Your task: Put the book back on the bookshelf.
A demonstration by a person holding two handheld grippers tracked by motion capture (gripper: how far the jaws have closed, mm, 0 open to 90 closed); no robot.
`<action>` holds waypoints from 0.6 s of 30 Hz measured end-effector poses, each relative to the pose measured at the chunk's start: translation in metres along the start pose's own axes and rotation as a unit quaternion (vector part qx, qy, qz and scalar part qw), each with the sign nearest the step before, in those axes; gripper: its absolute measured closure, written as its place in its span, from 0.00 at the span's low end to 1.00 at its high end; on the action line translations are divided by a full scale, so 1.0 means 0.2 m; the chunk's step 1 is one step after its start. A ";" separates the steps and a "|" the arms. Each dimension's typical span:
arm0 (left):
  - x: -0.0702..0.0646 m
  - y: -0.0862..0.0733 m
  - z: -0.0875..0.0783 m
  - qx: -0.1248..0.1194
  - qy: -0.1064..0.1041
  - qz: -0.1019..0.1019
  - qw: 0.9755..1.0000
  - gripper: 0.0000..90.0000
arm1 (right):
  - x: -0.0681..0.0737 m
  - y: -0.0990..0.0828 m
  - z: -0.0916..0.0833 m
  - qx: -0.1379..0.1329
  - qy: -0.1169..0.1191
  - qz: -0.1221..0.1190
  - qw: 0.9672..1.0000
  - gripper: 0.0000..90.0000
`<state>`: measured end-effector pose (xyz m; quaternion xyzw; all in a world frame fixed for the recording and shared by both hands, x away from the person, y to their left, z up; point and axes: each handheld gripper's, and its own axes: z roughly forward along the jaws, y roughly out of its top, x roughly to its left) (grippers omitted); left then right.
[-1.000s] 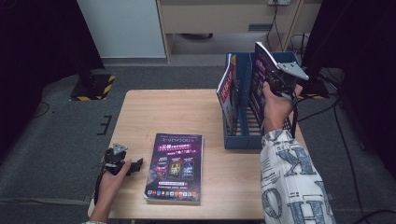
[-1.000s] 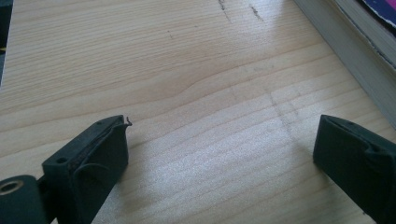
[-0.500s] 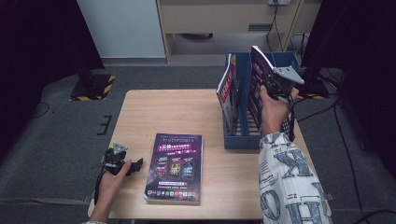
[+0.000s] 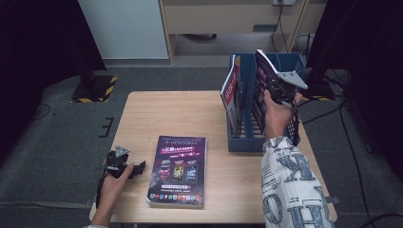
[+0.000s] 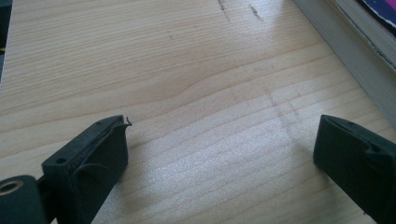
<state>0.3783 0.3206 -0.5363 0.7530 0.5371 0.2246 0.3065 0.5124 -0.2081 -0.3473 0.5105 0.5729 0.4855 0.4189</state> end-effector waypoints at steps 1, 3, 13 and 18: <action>0.00 0.00 0.00 0.000 0.000 0.000 1.000 0.03 | 0.00 0.00 0.00 0.000 0.000 0.000 1.000 0.92; 0.00 0.00 0.00 0.000 0.000 0.000 1.000 0.03 | 0.00 -0.03 0.01 0.002 -0.002 0.004 1.000 0.92; 0.00 0.00 0.00 0.000 0.000 0.000 1.000 0.03 | 0.01 -0.08 0.05 0.004 0.002 0.004 1.000 0.92; 0.00 0.00 0.00 0.000 0.000 0.000 1.000 0.03 | 0.02 -0.10 0.05 0.007 0.005 0.007 1.000 0.92</action>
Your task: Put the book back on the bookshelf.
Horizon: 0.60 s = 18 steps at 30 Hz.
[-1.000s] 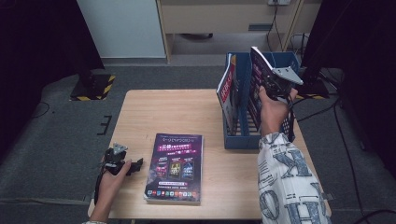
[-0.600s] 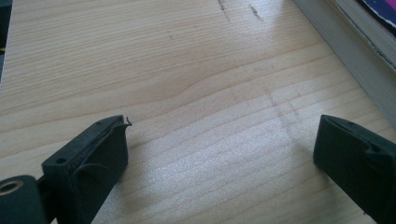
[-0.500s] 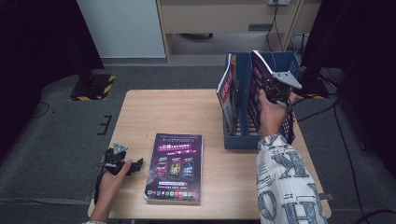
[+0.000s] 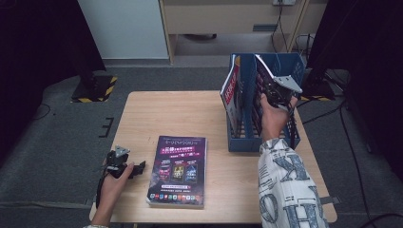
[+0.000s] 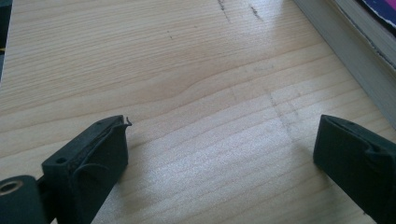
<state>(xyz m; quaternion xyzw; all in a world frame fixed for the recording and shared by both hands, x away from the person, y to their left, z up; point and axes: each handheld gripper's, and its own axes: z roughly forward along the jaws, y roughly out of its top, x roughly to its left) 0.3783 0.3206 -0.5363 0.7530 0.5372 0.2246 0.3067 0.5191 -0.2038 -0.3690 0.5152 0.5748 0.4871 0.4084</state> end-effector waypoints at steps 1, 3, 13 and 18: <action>0.00 0.00 0.00 0.000 0.000 0.000 1.000 0.03 | 0.00 -0.01 0.00 0.003 0.002 0.000 1.000 0.92; 0.00 0.00 0.00 0.000 0.000 0.000 1.000 0.03 | 0.00 -0.02 0.00 0.008 0.006 -0.001 1.000 0.92; 0.00 0.00 0.00 0.000 0.000 0.000 1.000 0.03 | 0.00 -0.04 0.00 0.013 0.035 0.008 0.999 0.90; 0.00 0.00 0.00 0.000 0.000 0.000 1.000 0.03 | 0.00 -0.04 -0.01 0.014 0.026 -0.002 1.000 0.91</action>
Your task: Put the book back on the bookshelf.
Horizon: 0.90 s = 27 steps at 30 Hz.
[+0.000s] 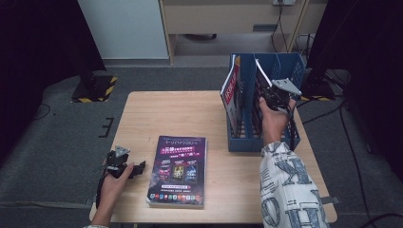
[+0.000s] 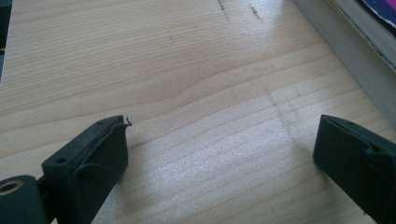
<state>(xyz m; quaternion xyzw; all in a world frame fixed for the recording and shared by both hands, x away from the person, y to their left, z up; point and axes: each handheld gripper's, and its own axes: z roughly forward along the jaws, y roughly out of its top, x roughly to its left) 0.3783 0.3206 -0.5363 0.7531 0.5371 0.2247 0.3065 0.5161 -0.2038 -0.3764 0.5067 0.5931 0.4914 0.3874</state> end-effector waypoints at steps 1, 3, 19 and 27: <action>0.00 0.00 0.00 0.000 0.000 0.000 1.000 0.03 | 0.00 0.00 0.00 -0.001 -0.005 0.001 1.000 0.91; 0.00 0.00 0.00 0.000 0.000 0.000 1.000 0.03 | 0.00 0.01 0.00 -0.001 -0.006 0.003 1.000 0.91; 0.00 0.00 0.00 0.000 -0.002 0.001 1.000 0.02 | -0.01 -0.01 0.05 -0.015 -0.033 -0.012 0.999 0.91; 0.00 0.00 0.00 0.000 -0.001 0.001 1.000 0.03 | 0.03 -0.03 0.05 -0.018 -0.027 -0.017 0.999 0.90</action>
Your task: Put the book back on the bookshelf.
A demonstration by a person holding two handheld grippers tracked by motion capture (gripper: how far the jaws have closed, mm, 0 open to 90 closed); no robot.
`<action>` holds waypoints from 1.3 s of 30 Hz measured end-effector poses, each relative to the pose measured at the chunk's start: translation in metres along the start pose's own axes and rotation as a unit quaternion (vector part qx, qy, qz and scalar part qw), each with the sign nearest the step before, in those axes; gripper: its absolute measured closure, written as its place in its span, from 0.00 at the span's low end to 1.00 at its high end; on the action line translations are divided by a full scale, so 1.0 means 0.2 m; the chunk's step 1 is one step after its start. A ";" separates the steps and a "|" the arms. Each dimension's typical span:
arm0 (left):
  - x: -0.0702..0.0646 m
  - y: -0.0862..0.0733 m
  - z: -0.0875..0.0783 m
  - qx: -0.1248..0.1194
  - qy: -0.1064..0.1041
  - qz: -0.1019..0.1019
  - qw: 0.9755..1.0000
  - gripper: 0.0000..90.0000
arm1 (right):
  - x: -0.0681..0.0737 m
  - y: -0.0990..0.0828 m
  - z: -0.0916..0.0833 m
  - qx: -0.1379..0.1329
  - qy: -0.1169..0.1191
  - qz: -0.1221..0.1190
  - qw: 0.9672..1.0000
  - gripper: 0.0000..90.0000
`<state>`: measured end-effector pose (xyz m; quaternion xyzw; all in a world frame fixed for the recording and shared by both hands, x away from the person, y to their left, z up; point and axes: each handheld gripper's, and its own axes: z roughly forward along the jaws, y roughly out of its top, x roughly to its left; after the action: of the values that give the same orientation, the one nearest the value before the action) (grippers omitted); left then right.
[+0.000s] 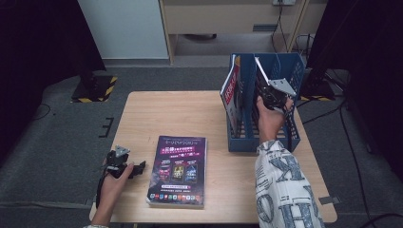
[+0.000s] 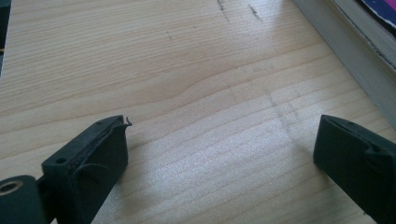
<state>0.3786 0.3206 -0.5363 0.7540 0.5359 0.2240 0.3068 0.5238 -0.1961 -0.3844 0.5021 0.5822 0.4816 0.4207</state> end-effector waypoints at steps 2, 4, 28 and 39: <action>0.00 0.00 0.00 0.000 0.000 0.000 1.000 0.03 | 0.00 0.00 0.00 0.000 0.004 0.003 1.000 0.90; 0.00 0.00 0.00 0.000 0.000 0.000 1.000 0.03 | 0.00 0.00 -0.01 -0.001 0.008 0.008 1.000 0.89; 0.00 0.00 0.00 0.000 0.001 -0.001 1.000 0.03 | 0.05 -0.02 -0.06 0.019 0.063 0.017 0.998 0.35; 0.00 0.00 0.00 0.000 0.001 -0.001 1.000 0.02 | 0.06 -0.02 -0.11 0.022 0.075 0.027 0.997 0.25</action>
<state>0.3782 0.3202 -0.5363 0.7533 0.5369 0.2245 0.3063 0.5004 -0.1875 -0.3844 0.4895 0.6085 0.5161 0.3518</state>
